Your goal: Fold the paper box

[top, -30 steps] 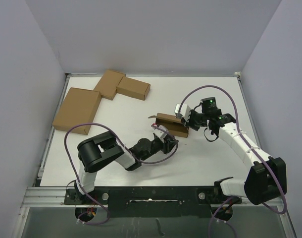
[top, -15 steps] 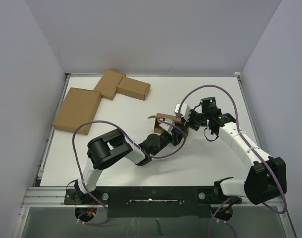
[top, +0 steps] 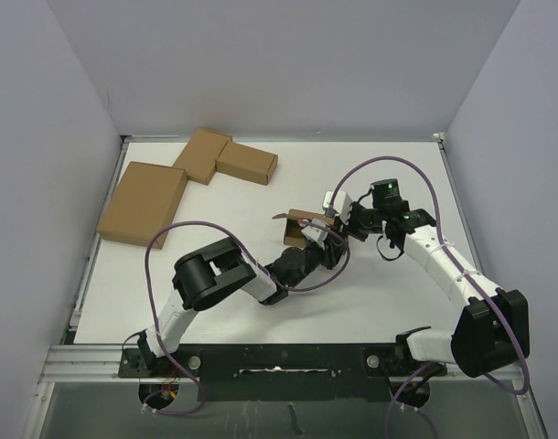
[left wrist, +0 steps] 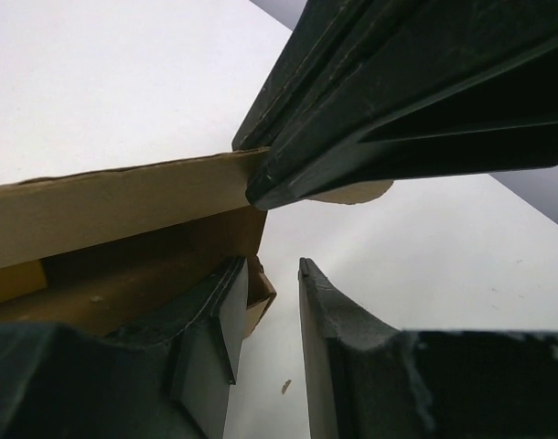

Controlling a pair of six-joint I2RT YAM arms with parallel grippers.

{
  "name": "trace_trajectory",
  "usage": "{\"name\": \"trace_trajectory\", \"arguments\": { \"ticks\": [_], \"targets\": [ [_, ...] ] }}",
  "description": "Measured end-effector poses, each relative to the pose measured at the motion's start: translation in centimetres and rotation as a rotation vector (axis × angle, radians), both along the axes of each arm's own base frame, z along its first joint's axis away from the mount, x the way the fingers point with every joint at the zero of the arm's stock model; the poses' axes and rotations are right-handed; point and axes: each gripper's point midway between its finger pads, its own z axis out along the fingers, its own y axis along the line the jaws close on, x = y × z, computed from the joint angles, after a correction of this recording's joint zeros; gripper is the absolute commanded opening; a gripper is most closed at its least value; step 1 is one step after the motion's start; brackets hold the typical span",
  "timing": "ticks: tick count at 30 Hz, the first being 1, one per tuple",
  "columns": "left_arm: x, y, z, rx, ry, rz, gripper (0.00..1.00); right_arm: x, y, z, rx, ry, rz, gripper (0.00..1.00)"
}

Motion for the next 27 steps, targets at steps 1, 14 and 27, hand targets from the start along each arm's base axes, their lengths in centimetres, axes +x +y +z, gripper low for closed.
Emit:
{"name": "trace_trajectory", "arguments": {
  "ticks": [1,14,27],
  "targets": [
    [0.0,-0.1,-0.1,0.0,0.003,0.002,0.26,0.0,0.0,0.0,0.001,0.0,0.0,0.02],
    [0.7,-0.6,-1.6,0.011,0.032,0.022,0.13,-0.2,0.2,0.0,0.006,0.005,0.008,0.02],
    [0.9,-0.7,-1.9,0.023,0.027,0.029,0.0,-0.2,0.3,0.0,0.005,0.006,0.01,0.02]
  ]
}}
